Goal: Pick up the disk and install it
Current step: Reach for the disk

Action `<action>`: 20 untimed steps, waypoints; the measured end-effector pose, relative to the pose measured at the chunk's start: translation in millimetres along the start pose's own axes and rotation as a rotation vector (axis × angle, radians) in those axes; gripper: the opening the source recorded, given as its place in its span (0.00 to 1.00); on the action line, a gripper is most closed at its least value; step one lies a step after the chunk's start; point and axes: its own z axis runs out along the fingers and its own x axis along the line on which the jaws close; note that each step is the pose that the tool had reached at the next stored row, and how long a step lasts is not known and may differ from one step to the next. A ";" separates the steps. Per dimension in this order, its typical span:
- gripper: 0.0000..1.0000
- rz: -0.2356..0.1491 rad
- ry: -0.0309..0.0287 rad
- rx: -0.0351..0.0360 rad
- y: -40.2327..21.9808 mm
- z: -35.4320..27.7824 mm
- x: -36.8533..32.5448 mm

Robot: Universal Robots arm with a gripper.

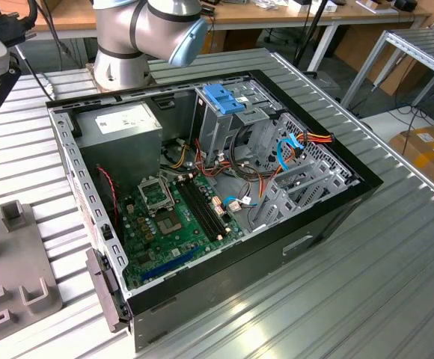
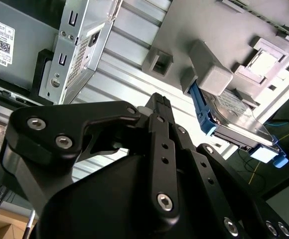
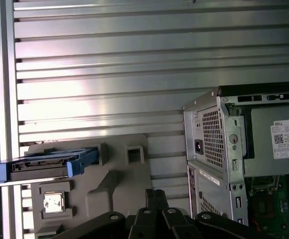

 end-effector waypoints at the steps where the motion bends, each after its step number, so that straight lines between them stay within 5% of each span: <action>1: 0.11 0.000 0.0000 0.0000 0.1 0.0 0.0; 20: 0.11 0.000 0.0000 0.0001 3.7 1.0 4.9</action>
